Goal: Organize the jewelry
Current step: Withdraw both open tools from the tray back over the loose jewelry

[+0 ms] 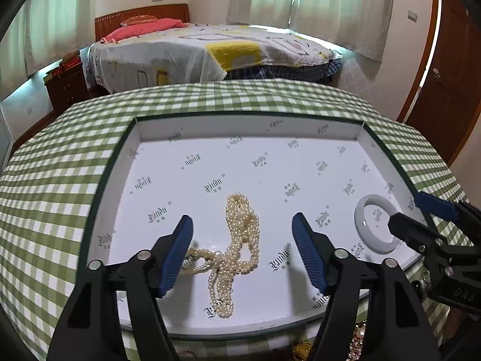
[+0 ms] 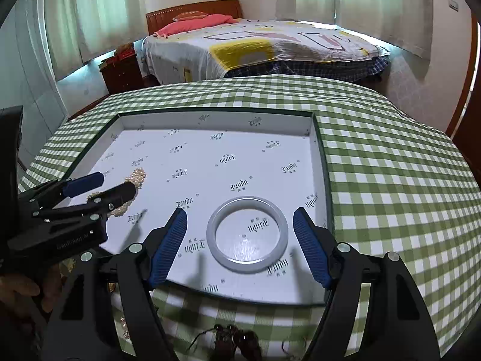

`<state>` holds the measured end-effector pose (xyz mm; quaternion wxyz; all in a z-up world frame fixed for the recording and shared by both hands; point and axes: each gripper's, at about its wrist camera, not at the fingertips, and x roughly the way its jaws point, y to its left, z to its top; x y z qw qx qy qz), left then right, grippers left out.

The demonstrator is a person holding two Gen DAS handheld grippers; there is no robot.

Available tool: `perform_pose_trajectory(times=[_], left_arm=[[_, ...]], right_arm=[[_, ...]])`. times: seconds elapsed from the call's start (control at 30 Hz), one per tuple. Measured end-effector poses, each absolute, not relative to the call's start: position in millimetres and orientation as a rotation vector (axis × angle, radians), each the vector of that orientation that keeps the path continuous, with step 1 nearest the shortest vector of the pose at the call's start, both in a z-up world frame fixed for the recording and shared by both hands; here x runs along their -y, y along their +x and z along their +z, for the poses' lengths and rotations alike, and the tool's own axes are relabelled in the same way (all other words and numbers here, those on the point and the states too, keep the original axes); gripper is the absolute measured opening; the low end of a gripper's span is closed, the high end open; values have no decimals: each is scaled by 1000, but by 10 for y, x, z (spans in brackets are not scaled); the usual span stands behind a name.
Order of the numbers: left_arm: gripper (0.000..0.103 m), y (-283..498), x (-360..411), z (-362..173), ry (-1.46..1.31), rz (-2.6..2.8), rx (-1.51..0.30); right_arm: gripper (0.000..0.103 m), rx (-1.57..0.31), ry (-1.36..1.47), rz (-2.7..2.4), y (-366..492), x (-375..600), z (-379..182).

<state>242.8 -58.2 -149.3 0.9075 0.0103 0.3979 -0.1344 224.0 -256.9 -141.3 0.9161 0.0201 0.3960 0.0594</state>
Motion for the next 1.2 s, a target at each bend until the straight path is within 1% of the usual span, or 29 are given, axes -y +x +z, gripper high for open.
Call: perform_pose_trajectory(times=[0.3,0.5,0.7,1.0,1.13,1.2], left_arm=[[68,2039,377,-1171,-1,-258,-746],[68,1546,207,-1069,-35,-228,-701],[68,1009,142,-1128,-7,-203,-668],[68,616,72,-1370,-10,-170,-723],[68,506,88,-1383,1,-167,-715],[68,479,93,-1376,5,-166,-710]], right_arm=[[72,-794,57,98,1773,2605,-1310],[72,-759,50,87,1251,2605,-1307],[72,-774,35,99,778,2589,-1467],[71,-795,45,119,399,2627,-1680],[69,-796,34,137,354,2584,-1704],[66,-801,24,143,341,2557,-1722]])
